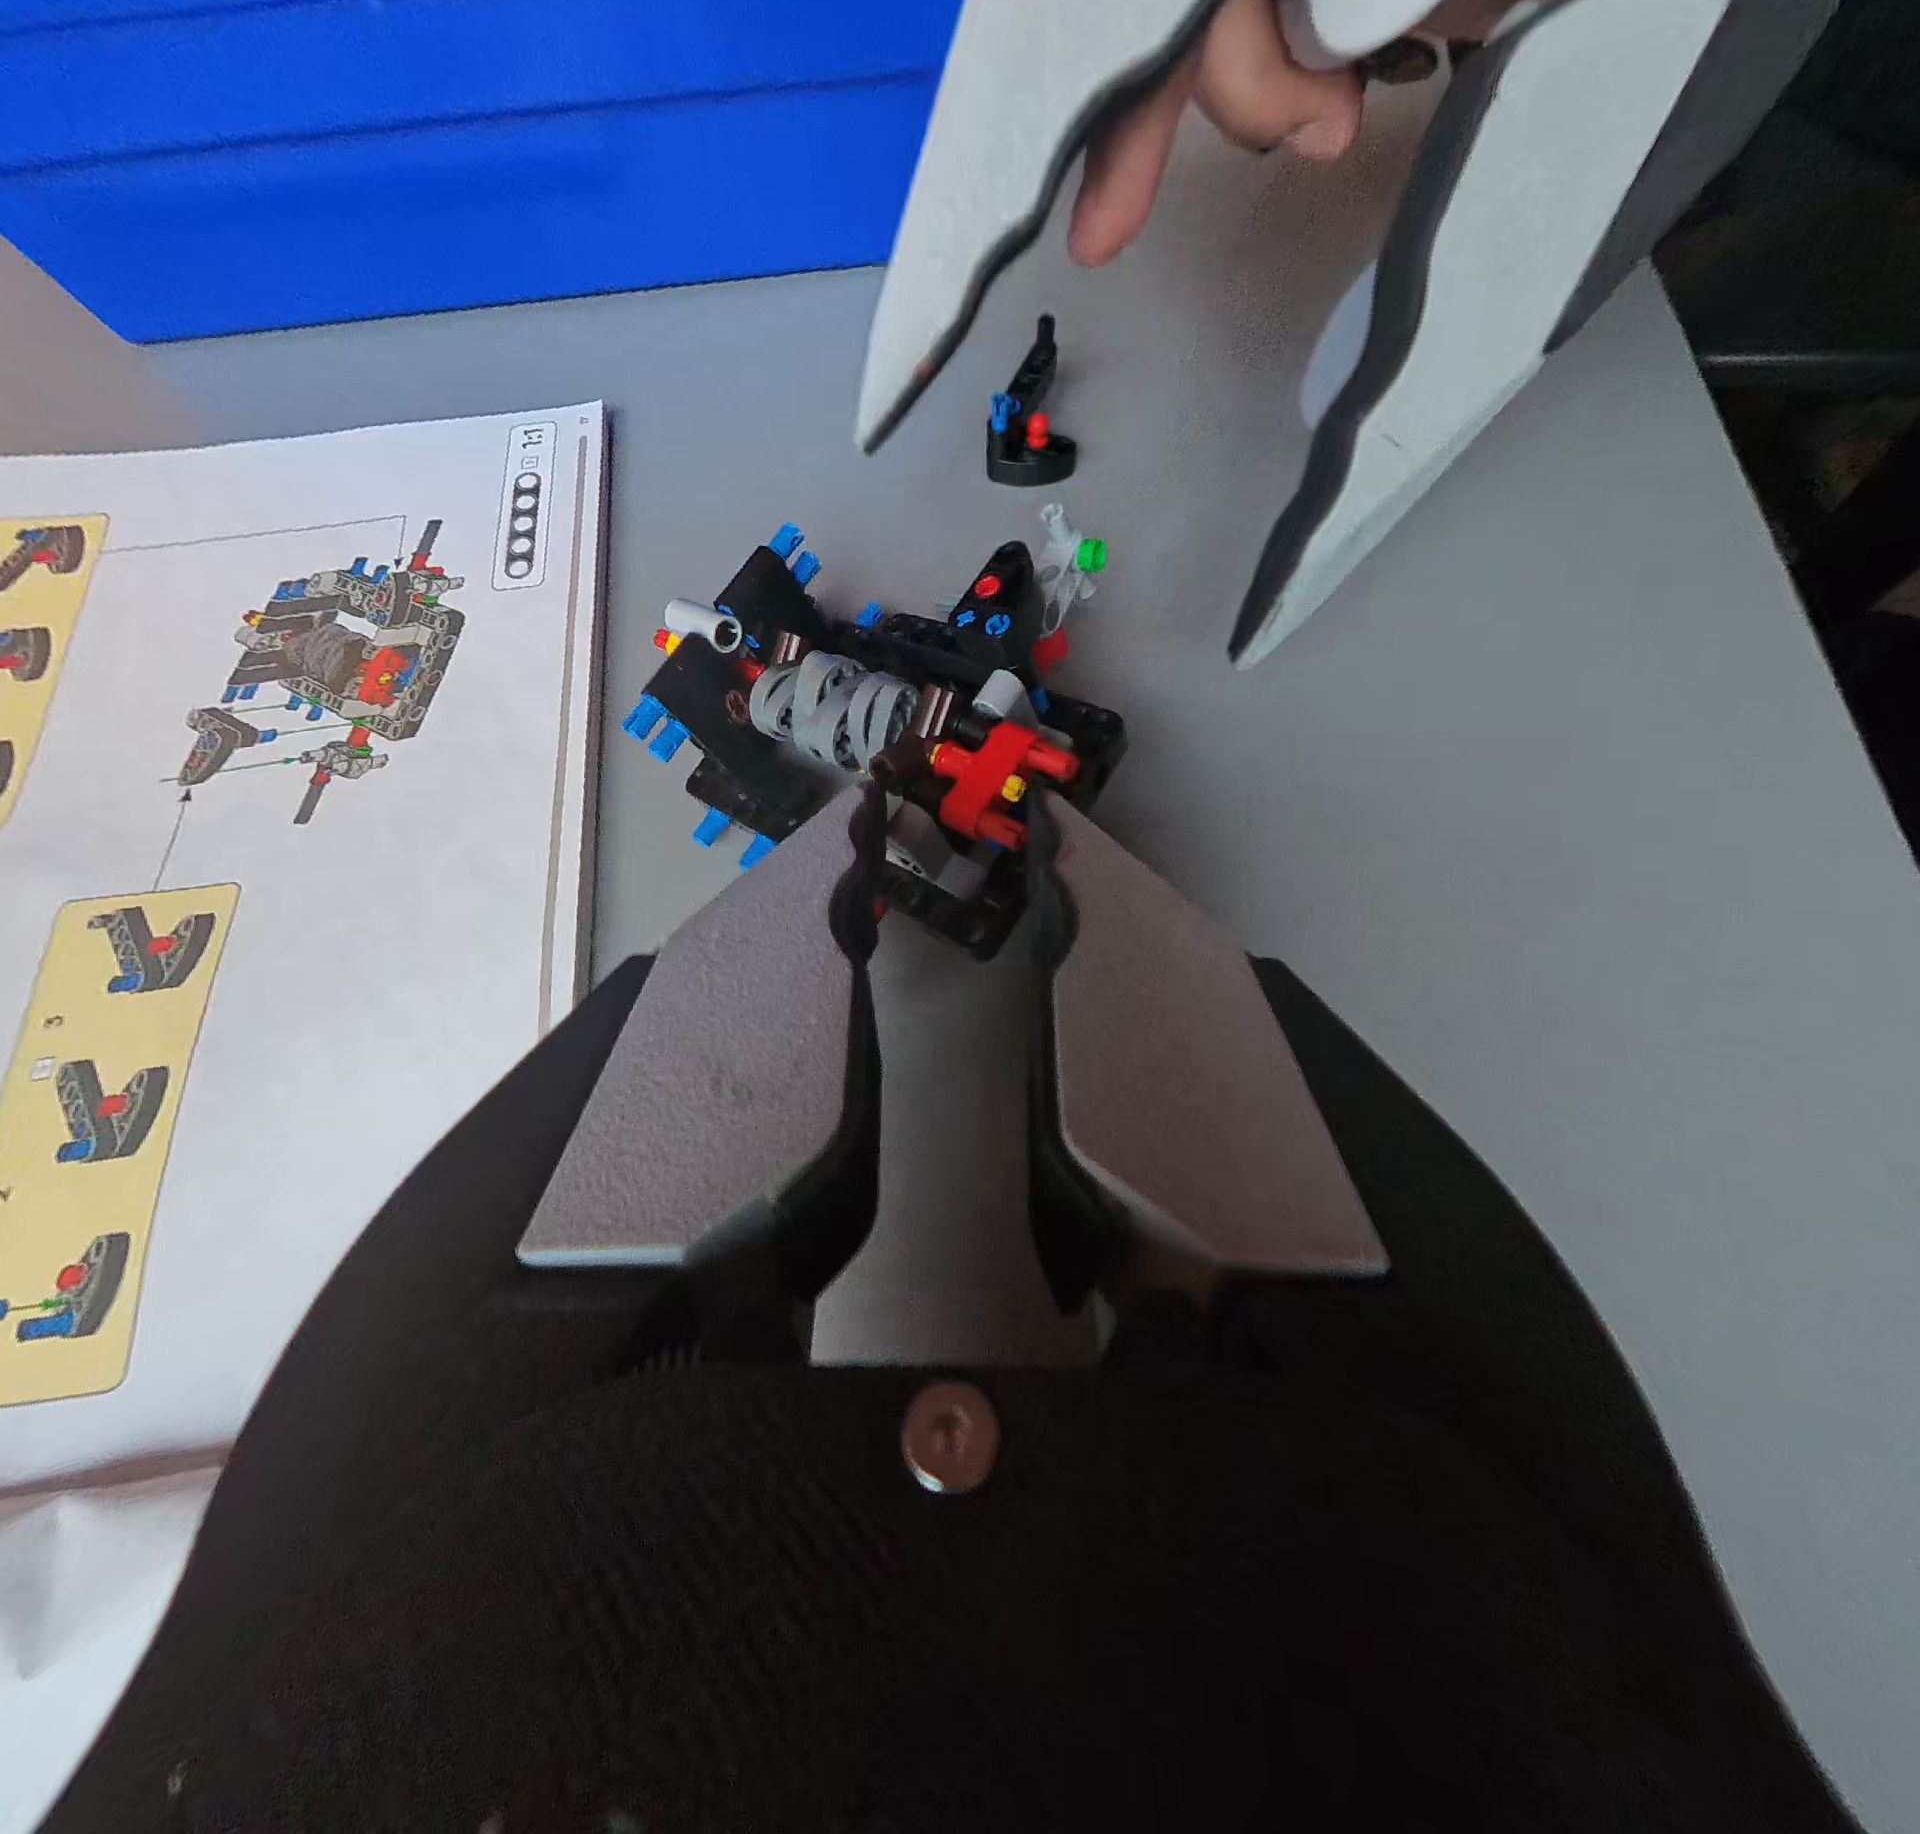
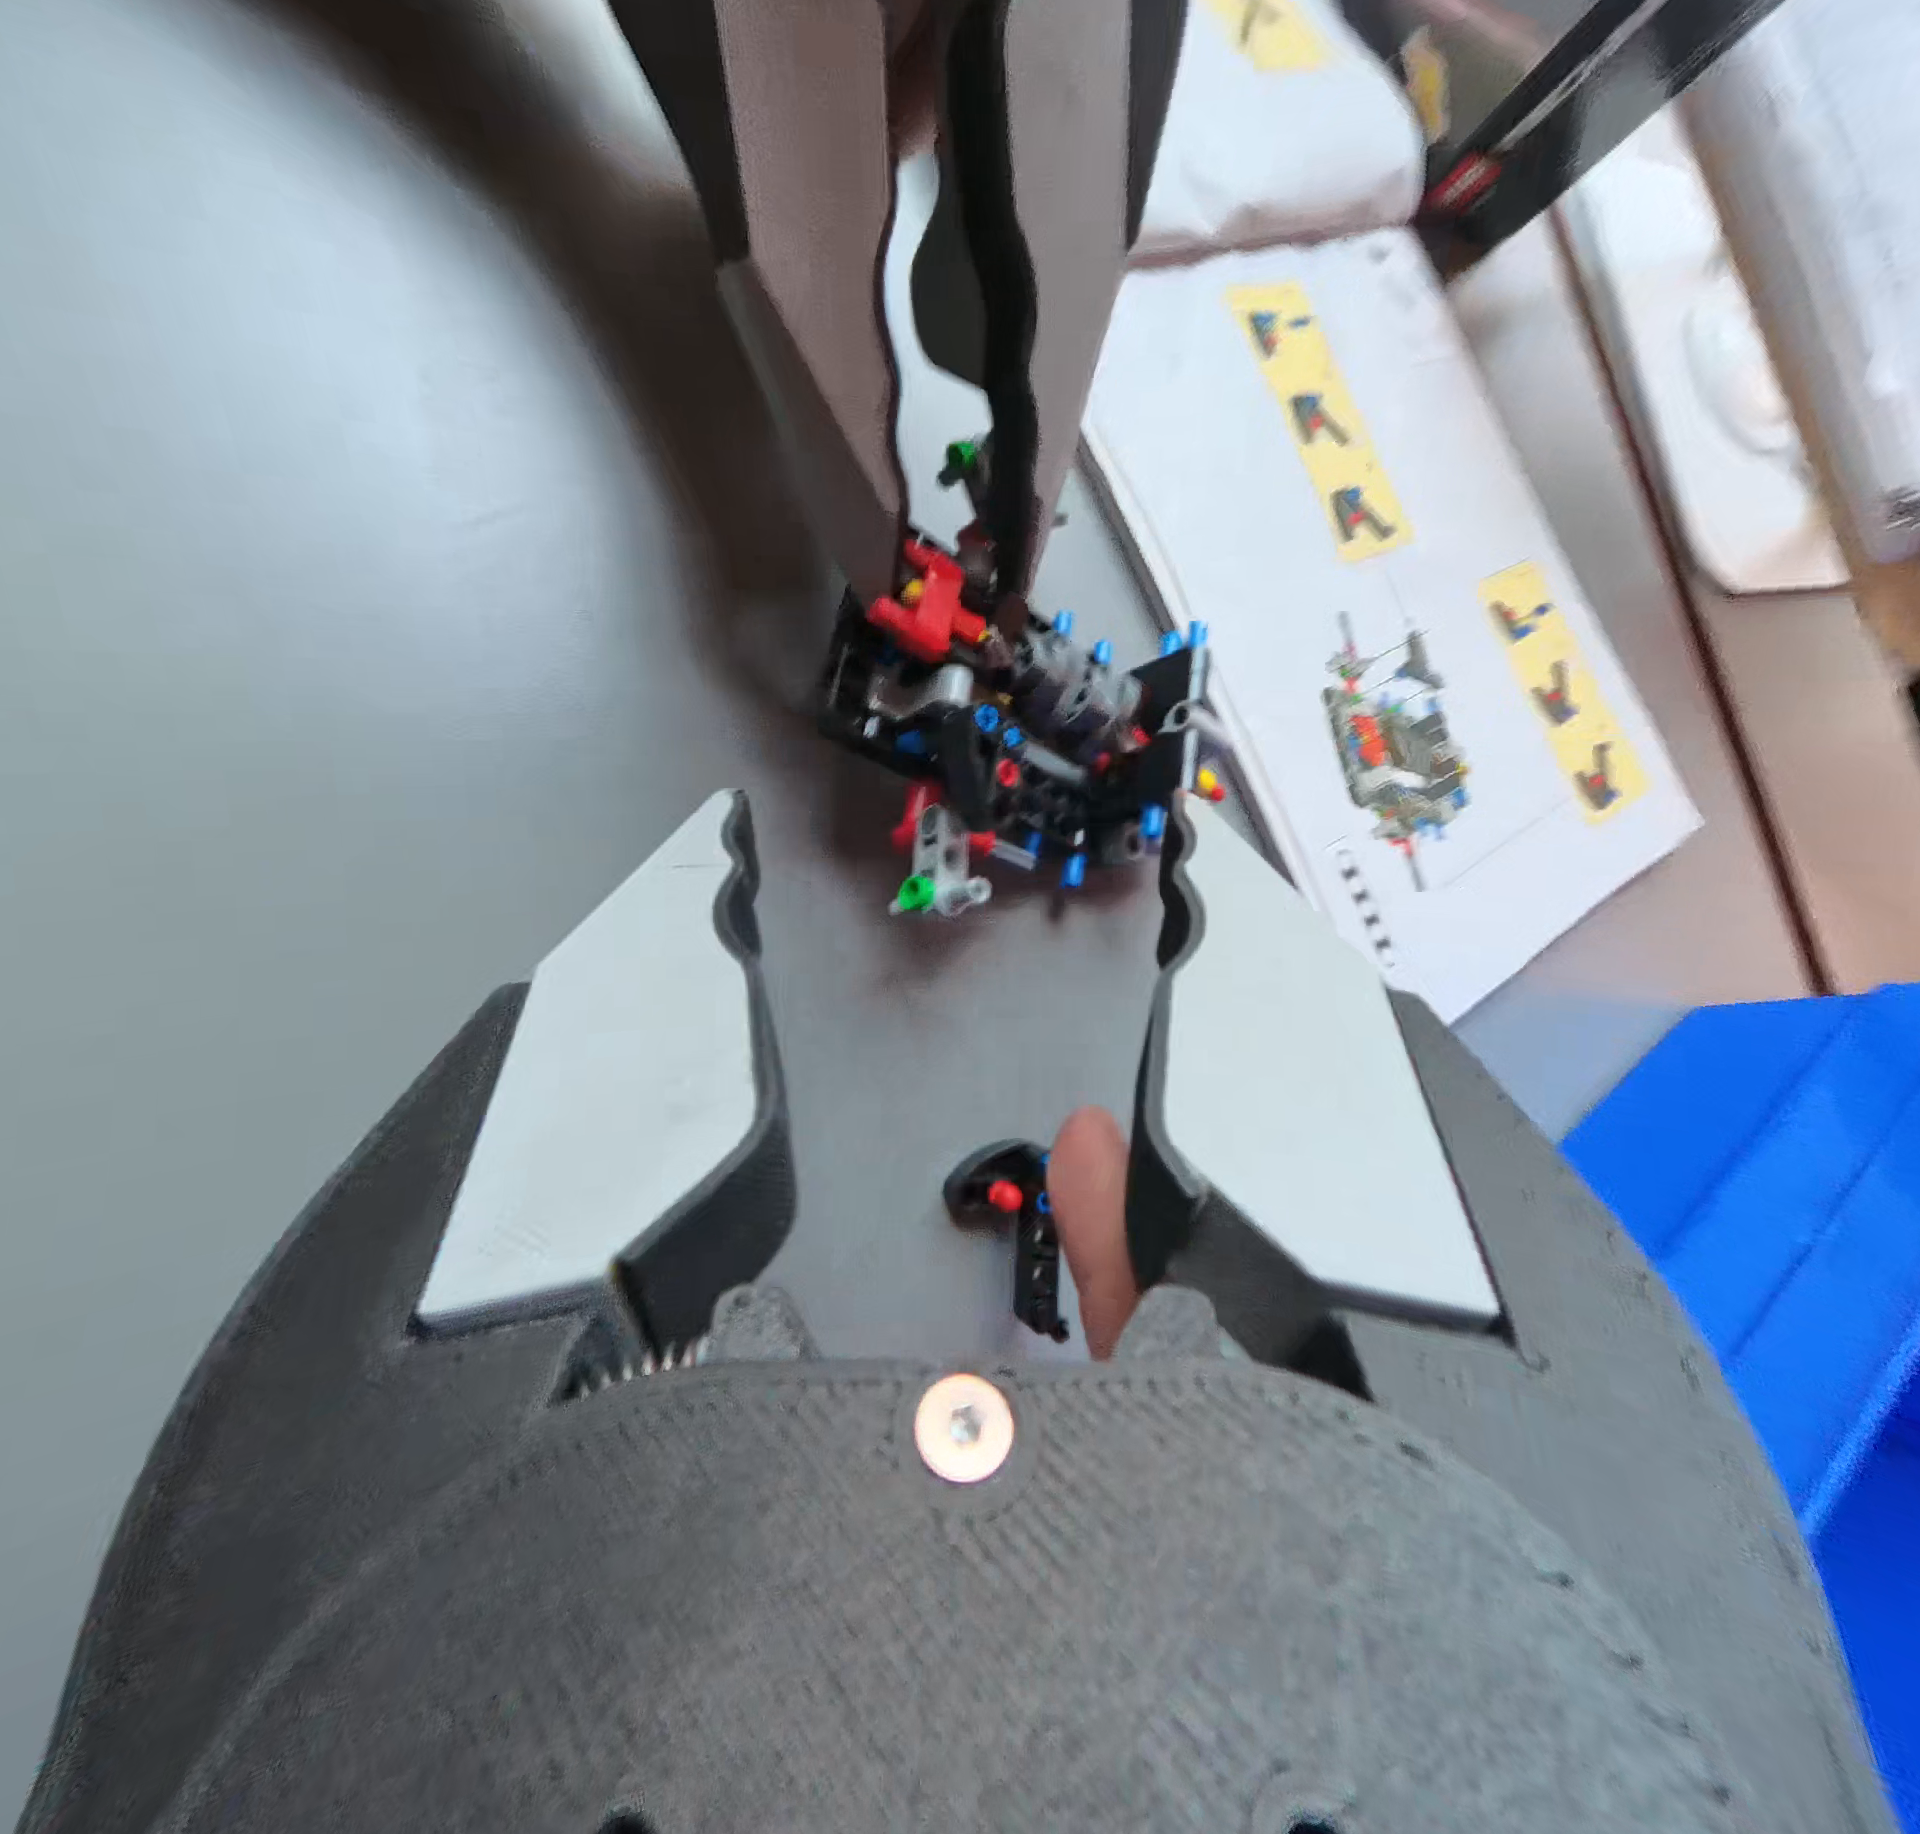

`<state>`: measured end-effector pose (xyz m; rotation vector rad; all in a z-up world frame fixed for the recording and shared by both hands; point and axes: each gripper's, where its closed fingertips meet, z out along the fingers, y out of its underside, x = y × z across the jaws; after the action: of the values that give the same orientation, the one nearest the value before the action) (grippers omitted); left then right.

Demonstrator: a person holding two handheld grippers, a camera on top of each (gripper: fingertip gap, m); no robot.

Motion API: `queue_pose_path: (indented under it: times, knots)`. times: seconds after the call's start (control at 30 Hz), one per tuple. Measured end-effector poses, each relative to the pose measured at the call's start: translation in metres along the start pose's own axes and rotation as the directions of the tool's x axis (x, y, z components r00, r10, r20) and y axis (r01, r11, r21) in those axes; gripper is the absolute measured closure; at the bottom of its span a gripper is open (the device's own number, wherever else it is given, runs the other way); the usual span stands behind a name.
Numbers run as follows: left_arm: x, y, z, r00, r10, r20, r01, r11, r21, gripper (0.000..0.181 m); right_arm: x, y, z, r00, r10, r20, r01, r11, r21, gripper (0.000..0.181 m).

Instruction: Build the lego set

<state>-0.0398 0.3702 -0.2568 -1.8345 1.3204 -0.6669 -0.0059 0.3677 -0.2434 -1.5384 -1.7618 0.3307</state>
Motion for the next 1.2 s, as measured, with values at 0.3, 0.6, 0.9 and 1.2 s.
queue_pose_path:
  times: [0.3,0.6,0.9,1.2]
  knots:
    - [0.000,-0.018,-0.015,0.921,-0.321,-0.219,0.341,0.938,0.061,0.158,0.009,-0.012,0.010,0.922,-0.307,-0.236,0.297,0.952,-0.074,0.130]
    - [0.001,-0.022,-0.013,0.894,-0.368,-0.257,0.399,0.913,0.081,0.157,0.004,-0.016,0.014,0.931,-0.307,-0.199,0.312,0.950,-0.009,0.151]
    - [-0.003,-0.016,-0.007,0.904,-0.386,-0.185,0.407,0.909,0.088,0.158,0.008,-0.006,0.020,0.844,-0.468,-0.263,0.448,0.884,-0.133,0.152]
    - [-0.004,-0.010,-0.006,0.900,-0.400,-0.175,0.420,0.902,0.101,0.158,0.005,-0.004,0.026,0.779,-0.589,-0.213,0.570,0.808,-0.150,0.158]
